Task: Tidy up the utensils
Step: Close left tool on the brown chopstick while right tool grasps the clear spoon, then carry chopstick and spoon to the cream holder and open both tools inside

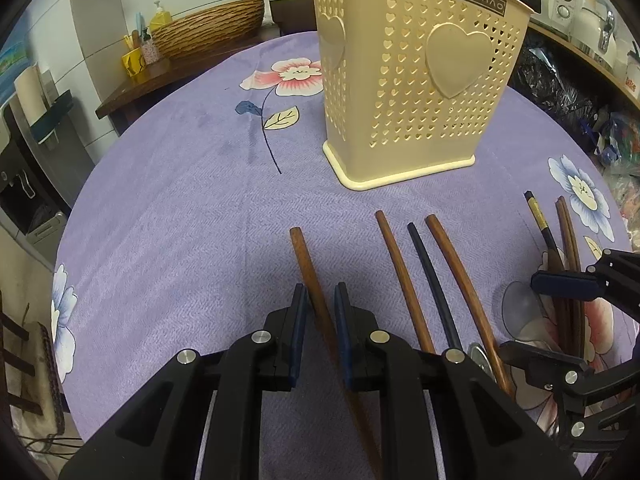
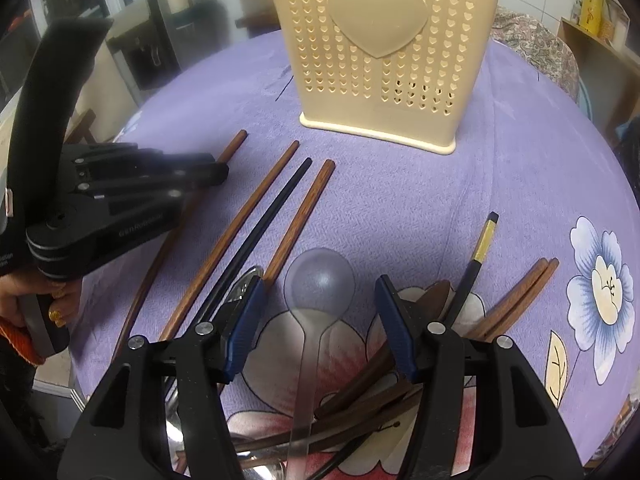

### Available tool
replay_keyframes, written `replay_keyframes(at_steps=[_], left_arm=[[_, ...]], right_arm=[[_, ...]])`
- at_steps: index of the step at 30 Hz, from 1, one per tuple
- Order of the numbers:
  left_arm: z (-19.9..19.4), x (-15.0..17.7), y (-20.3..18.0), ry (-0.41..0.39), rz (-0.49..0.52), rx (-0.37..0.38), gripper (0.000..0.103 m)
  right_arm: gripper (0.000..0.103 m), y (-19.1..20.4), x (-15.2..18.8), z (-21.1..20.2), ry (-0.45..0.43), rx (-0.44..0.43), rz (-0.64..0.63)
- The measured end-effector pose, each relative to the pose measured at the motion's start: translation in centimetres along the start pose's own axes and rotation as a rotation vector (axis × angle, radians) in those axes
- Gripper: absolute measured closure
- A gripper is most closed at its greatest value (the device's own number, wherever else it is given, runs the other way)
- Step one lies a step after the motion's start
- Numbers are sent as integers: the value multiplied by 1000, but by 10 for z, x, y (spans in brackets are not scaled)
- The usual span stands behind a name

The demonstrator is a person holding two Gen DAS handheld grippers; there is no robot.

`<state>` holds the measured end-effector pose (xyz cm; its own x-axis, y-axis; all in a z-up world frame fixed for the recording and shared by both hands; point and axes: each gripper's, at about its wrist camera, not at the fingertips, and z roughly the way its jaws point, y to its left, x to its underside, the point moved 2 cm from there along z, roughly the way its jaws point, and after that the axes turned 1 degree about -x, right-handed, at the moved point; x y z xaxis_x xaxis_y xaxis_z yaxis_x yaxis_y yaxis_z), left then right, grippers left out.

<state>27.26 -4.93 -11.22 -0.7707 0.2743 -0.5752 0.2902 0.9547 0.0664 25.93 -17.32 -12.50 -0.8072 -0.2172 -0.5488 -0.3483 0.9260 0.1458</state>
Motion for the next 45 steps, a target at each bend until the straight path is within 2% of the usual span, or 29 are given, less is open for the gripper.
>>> replay_keyframes(at_steps=[5, 7, 16, 21, 25, 34, 38, 45], left_arm=[[5, -7, -2, 15, -2, -9, 89], [6, -9, -4, 16, -1, -16, 92], [7, -11, -13, 9, 8, -17, 94], [-4, -11, -9, -29, -1, -21, 94], [-26, -14, -5, -81, -25, -7, 94], [-117, -29, 2, -297, -60, 47, 95], [-140, -36, -3, -365, -50, 23, 95], [-146, -37, -1, -383, -52, 11, 95]], right_arm=[[49, 3, -3, 1, 8, 8, 8], [66, 4, -4, 0, 11, 4, 10], [66, 5, 0, -1, -10, 9, -10], [66, -1, 3, -11, -51, -39, 25], [66, 0, 2, -32, -113, -66, 39], [66, 5, -11, -109, -301, -125, 48], [66, 9, -19, -125, -340, -129, 43], [66, 7, -22, -130, -356, -131, 47]])
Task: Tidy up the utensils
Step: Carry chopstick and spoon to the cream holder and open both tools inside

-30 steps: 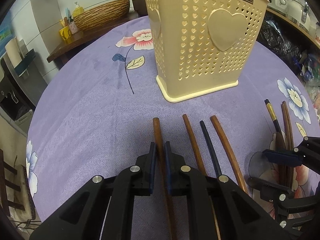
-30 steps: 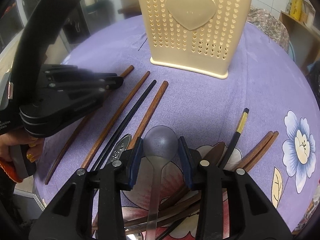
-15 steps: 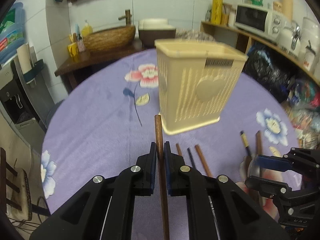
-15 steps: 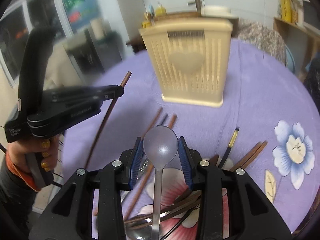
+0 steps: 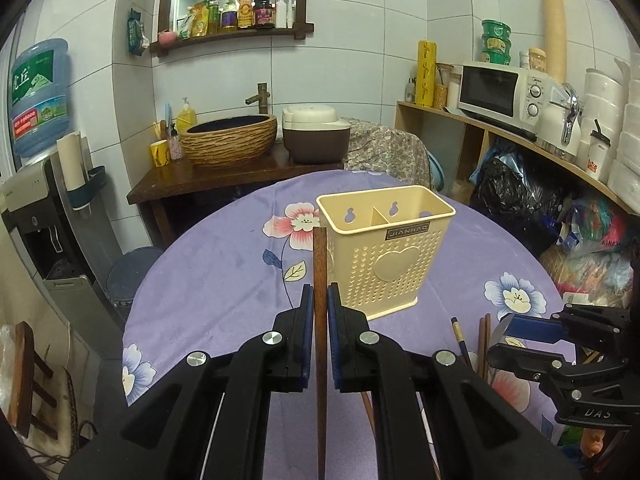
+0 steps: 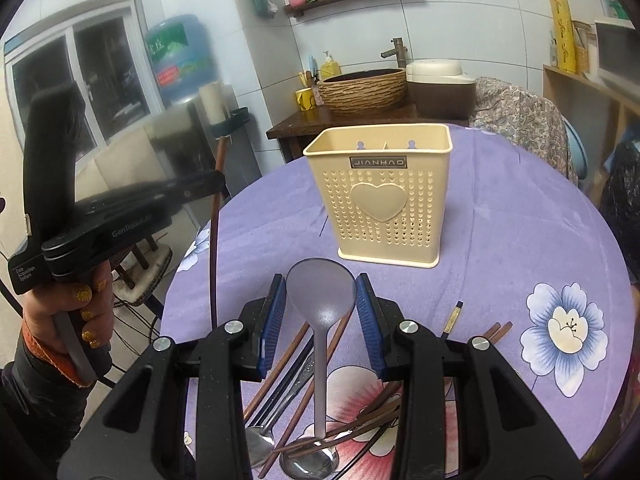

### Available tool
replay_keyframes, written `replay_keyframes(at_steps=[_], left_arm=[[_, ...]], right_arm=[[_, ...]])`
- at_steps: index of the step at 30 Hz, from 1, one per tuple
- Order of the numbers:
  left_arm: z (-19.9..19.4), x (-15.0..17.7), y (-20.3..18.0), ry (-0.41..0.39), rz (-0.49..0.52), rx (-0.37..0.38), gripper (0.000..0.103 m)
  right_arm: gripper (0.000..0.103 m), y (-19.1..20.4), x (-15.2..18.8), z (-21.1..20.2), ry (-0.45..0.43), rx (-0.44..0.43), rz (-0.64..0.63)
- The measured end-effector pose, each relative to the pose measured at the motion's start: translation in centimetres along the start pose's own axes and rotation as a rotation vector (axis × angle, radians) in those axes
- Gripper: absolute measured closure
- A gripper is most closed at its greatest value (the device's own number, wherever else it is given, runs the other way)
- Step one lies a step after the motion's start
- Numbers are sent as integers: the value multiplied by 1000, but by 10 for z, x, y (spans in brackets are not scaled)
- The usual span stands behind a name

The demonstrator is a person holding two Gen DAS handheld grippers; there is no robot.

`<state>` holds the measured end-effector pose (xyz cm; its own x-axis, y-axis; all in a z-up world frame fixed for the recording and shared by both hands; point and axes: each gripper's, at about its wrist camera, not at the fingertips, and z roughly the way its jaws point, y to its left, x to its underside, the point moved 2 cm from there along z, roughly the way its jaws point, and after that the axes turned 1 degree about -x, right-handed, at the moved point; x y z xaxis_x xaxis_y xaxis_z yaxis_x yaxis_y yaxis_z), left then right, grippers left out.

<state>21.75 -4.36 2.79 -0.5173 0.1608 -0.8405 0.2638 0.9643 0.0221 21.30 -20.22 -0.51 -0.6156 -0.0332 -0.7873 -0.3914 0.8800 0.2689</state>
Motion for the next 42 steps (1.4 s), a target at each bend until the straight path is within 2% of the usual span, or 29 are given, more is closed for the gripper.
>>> replay_keyframes(at_steps=[7, 12, 16, 17, 20, 25, 28, 32, 36, 42], left_arm=[[-11, -10, 12, -26, -41, 32, 95], [-27, -42, 19, -72, -50, 54, 95], [-43, -83, 21, -131, -53, 71, 95], [-49, -102, 20, -159, -56, 78, 95], [-55, -138, 16, -201, -65, 96, 95], [-51, -184, 3, -276, -74, 78, 95], [-32, -186, -2, -266, -76, 59, 95], [11, -156, -8, -193, -75, 40, 95], [43, -123, -6, -127, -75, 20, 95], [71, -94, 2, -50, -93, 20, 95]], right_arm=[[66, -2, -13, -10, -34, -9, -2], [66, -8, -42, -18, -69, -8, -5], [66, -14, -91, -35, -149, 10, -3], [66, -16, -106, -39, -174, 12, 3], [66, -17, -153, -52, -260, 60, -14], [66, -19, -200, -53, -344, 117, -29], [66, -23, -202, -33, -343, 166, -44], [66, -38, -180, 5, -307, 232, -53], [66, -58, -153, 37, -234, 240, -15], [66, -67, -125, 65, -171, 249, -6]])
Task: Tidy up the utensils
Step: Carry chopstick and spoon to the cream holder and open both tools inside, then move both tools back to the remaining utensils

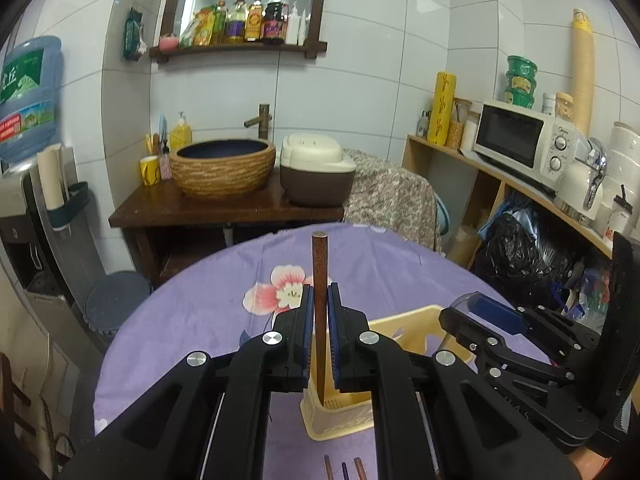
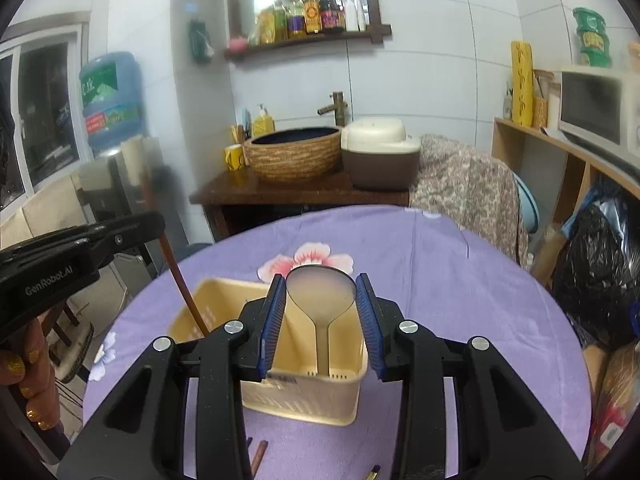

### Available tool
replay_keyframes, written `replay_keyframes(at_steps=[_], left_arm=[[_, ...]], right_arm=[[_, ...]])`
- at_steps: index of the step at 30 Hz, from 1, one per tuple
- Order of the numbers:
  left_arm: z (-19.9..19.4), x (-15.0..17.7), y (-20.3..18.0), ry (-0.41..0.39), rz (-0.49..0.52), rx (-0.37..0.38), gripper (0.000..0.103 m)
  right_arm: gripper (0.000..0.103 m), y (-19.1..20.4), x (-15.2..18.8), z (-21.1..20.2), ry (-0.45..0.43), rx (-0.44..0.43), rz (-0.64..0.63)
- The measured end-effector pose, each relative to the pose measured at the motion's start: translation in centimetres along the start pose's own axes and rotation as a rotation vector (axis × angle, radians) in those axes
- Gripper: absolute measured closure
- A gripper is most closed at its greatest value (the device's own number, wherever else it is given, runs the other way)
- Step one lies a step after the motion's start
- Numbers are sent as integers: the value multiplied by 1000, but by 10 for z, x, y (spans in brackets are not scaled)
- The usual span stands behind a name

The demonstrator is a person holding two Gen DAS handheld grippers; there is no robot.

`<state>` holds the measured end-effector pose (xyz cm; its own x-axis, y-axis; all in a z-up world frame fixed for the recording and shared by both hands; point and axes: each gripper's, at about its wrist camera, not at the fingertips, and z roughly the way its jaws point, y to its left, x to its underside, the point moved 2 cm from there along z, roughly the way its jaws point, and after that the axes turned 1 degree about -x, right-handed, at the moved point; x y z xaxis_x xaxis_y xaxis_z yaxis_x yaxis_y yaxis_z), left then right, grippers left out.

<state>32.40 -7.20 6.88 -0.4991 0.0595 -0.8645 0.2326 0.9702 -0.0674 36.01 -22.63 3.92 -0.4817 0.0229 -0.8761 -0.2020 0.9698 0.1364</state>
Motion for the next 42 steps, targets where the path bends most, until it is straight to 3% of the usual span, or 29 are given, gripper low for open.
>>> replay_keyframes(at_steps=[7, 8, 9, 10, 11, 12, 15, 18, 21, 26, 31, 33, 35, 42], left_arm=[[3, 6, -1, -11, 23, -12, 95], [2, 6, -1, -7, 21, -8, 94], [1, 6, -2, -6, 21, -5, 89], [-1, 5, -2, -9, 25, -5, 84], [-5, 6, -2, -22, 35, -13, 62], [-10, 7, -2, -38, 40, -23, 40], [-30, 15, -4, -87, 59, -44, 29], [-47, 38, -5, -69, 99, -51, 14], [-60, 74, 3, -35, 99, -60, 9], [-59, 138, 21, 112, 16, -45, 9], [-58, 189, 22, 209, 18, -73, 13], [-55, 201, 21, 257, 11, -55, 28], [-53, 207, 20, 283, 9, -38, 37], [-43, 214, -3, 338, 44, 33, 60]], right_arm=[[66, -6, 14, 11, 33, 31, -4], [62, -7, 15, 10, 26, 26, 2], [47, -8, 16, 8, 19, 19, 6], [39, -7, 16, 5, 7, 24, 6], [32, -7, 16, 0, -12, 37, 3], [32, -7, 16, -5, -30, 48, -2], [29, -5, 20, -23, -47, 62, -7], [22, -5, 33, -46, -50, 66, 14], [17, -3, 58, -67, -29, 87, 19], [17, 0, 109, -84, 53, 97, 39], [17, 5, 165, -94, 115, 137, 42], [17, 5, 182, -94, 143, 138, 57], [17, 3, 196, -96, 165, 138, 78], [17, 4, 208, -103, 175, 137, 89]])
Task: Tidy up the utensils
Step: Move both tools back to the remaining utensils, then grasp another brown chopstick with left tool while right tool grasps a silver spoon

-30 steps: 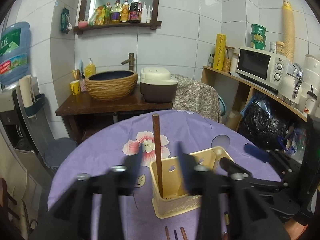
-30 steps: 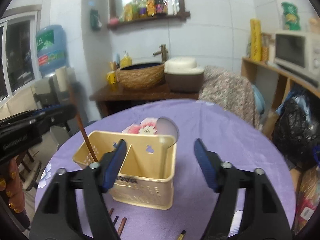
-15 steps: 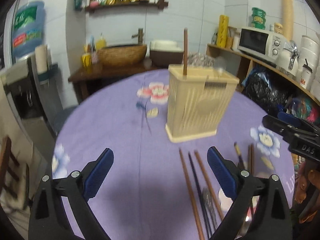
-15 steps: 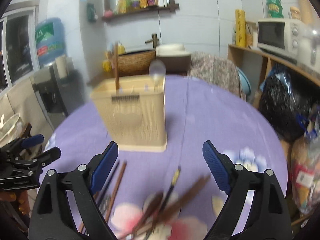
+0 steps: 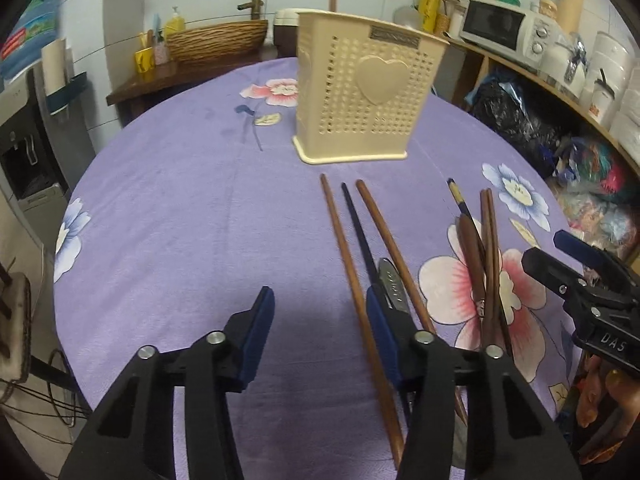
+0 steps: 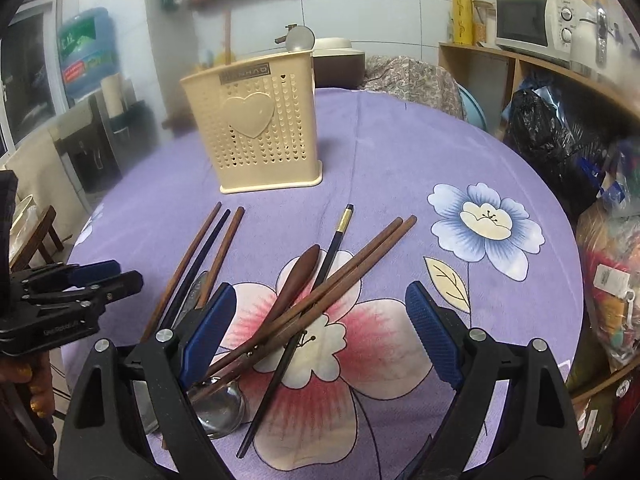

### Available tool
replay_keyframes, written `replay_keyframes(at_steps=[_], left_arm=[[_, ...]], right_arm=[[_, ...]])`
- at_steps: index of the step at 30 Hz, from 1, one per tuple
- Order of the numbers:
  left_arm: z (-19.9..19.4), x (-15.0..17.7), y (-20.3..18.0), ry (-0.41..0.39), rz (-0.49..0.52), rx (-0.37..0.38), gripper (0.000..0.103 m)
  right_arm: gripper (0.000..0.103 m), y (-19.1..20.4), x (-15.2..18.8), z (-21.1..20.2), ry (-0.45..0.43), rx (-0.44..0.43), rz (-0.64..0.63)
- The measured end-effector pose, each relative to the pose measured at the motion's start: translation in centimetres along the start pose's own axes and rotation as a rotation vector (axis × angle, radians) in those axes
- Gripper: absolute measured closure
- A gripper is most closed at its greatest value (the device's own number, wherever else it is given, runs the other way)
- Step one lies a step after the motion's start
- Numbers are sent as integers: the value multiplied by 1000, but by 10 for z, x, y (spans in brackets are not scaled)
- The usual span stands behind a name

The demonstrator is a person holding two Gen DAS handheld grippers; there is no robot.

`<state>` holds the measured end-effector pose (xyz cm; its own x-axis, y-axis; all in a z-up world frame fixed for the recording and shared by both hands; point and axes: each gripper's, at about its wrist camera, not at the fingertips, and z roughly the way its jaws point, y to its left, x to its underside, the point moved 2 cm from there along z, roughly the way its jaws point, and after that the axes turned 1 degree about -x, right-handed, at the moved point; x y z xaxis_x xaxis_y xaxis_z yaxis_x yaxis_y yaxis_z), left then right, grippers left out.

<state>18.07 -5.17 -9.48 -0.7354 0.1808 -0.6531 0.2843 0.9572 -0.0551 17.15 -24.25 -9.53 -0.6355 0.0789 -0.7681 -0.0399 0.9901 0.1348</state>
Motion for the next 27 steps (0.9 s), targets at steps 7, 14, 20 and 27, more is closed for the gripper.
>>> replay_keyframes(at_steps=[7, 14, 20, 27], left_arm=[[16, 7, -15, 52, 18, 2, 71], [25, 7, -23, 72, 31, -30, 82], [24, 4, -2, 74, -3, -51, 93], [19, 7, 24, 75, -44, -69, 93]], right_arm=[[17, 4, 2, -2, 5, -7, -5], [17, 11, 2, -4, 9, -16, -22], [17, 29, 1, -7, 29, -79, -46], [49, 72, 11, 10, 137, -246, -92]])
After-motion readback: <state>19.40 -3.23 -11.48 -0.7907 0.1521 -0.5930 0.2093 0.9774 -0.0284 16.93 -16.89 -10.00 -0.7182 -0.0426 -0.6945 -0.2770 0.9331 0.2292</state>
